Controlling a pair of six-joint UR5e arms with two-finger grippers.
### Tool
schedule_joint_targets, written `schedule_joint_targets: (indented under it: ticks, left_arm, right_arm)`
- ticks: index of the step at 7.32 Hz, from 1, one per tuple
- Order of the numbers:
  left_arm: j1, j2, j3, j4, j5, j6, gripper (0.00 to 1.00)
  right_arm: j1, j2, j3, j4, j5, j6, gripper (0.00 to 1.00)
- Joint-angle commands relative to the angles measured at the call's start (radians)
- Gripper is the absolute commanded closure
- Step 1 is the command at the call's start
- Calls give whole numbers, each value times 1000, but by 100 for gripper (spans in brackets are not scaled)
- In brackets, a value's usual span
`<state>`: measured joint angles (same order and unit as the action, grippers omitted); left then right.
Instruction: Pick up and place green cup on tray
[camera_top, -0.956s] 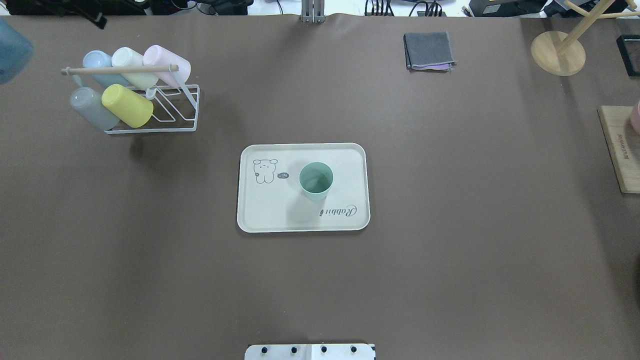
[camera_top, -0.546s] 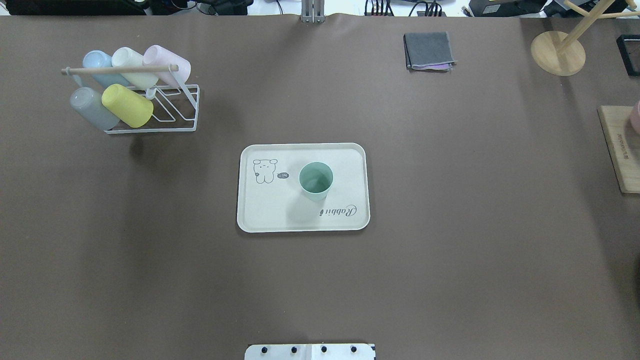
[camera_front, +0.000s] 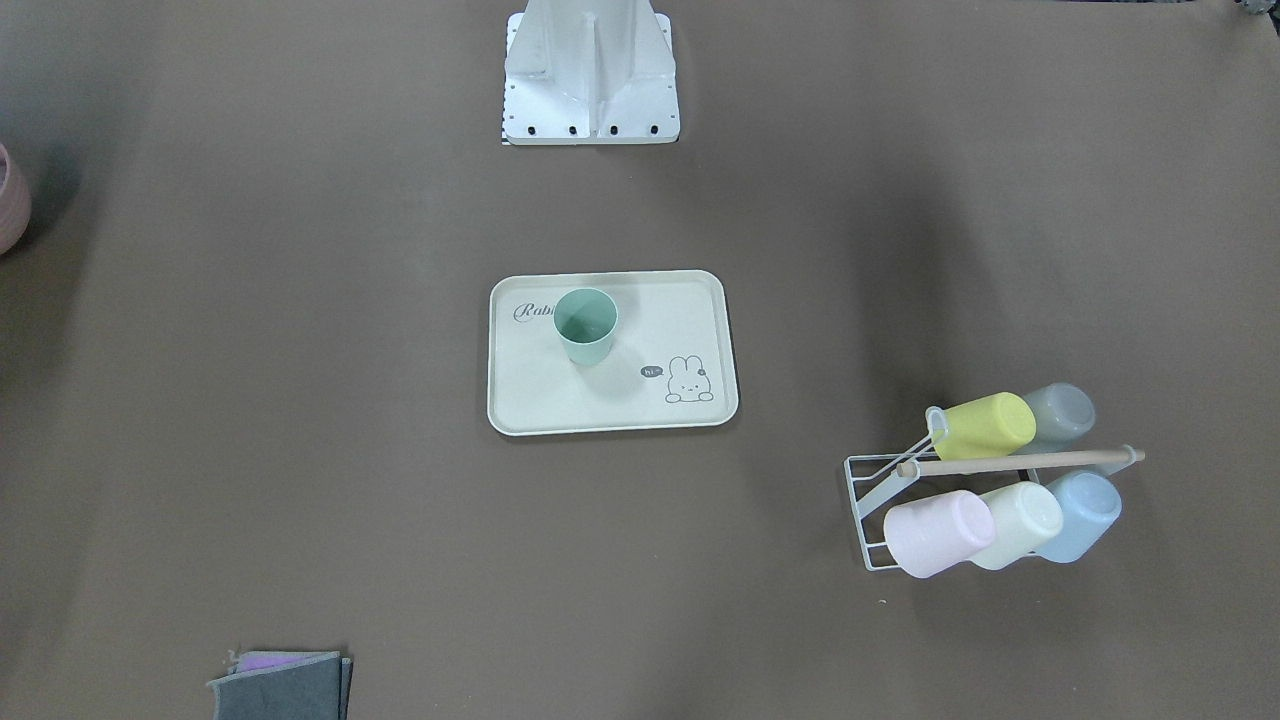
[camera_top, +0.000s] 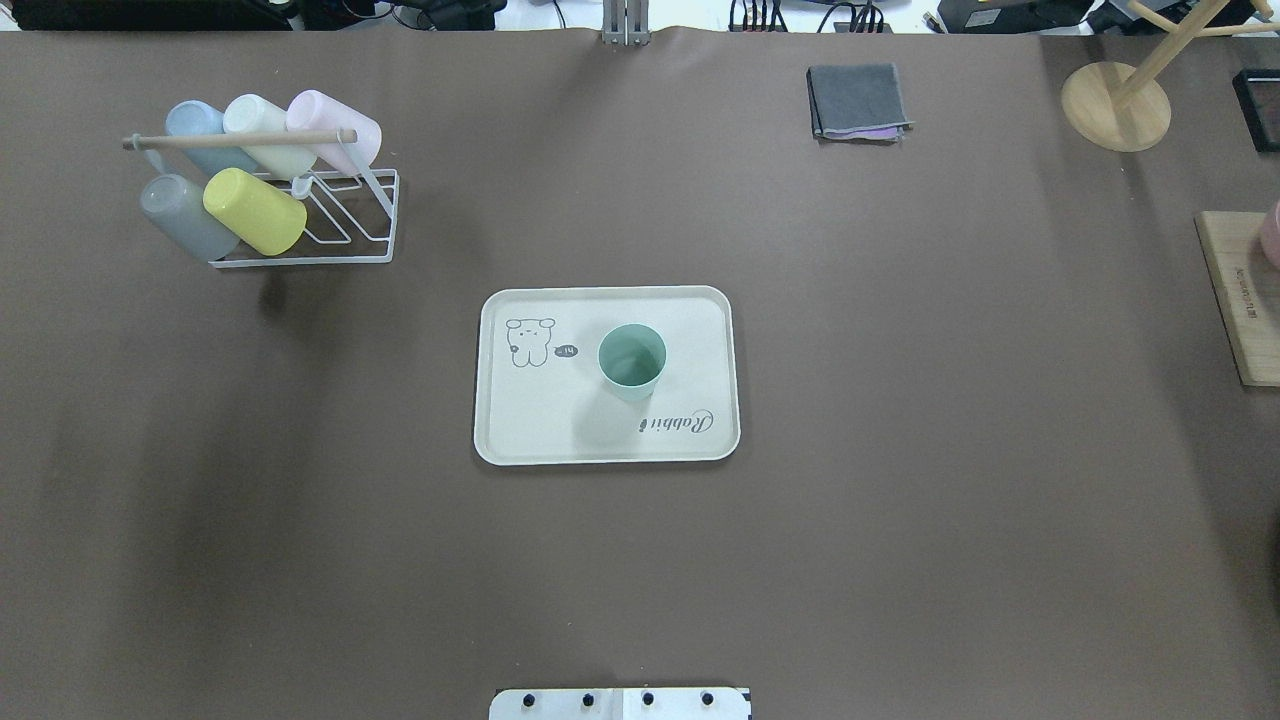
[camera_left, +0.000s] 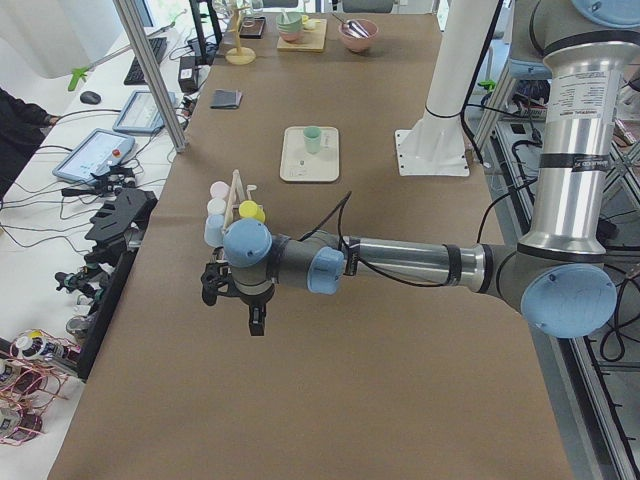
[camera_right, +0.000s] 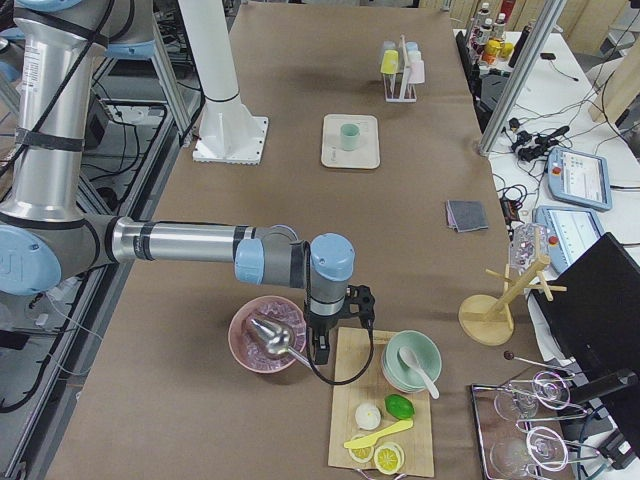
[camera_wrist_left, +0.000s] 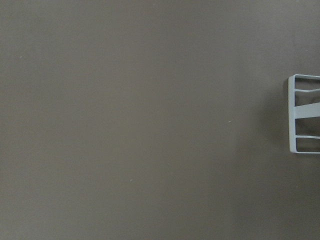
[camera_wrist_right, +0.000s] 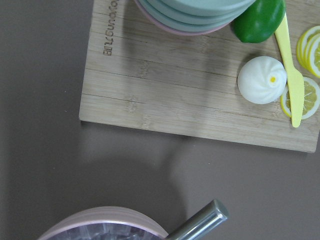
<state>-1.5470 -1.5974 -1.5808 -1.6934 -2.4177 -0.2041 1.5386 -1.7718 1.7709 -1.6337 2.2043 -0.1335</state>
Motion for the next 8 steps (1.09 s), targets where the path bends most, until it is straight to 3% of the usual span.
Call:
schedule_joint_targets:
  ticks: [1,8]
  left_arm:
    - [-24,17,30,-5,5,72,2]
    - [-81,40,38,3,-6,72,2]
  right_arm:
    - [0,0,1,0,0,0,0]
    - [0,2,4,0,0,0,0]
